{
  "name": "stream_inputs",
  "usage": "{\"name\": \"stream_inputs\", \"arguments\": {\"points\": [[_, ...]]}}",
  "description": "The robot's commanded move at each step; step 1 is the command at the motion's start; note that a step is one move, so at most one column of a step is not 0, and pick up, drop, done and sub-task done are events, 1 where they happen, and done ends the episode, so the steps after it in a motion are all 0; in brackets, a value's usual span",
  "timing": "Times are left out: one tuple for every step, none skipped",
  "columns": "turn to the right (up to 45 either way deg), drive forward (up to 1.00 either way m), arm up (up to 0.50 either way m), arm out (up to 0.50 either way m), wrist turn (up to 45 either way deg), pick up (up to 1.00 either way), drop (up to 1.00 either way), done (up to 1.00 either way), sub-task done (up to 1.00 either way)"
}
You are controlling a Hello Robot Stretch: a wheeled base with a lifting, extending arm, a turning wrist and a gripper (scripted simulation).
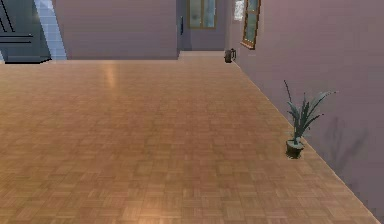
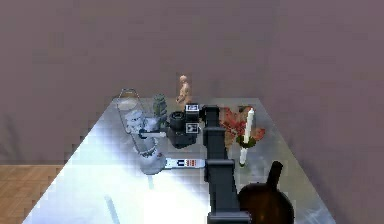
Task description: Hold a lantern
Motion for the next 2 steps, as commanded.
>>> {"name": "stream_inputs", "arguments": {"points": [[0.0,0.00,0.10,0.00,0.0,0.00,0.00,0.00,0.00],[0.0,0.00,0.00,0.00,0.0,0.00,0.00,1.00,0.00]]}}
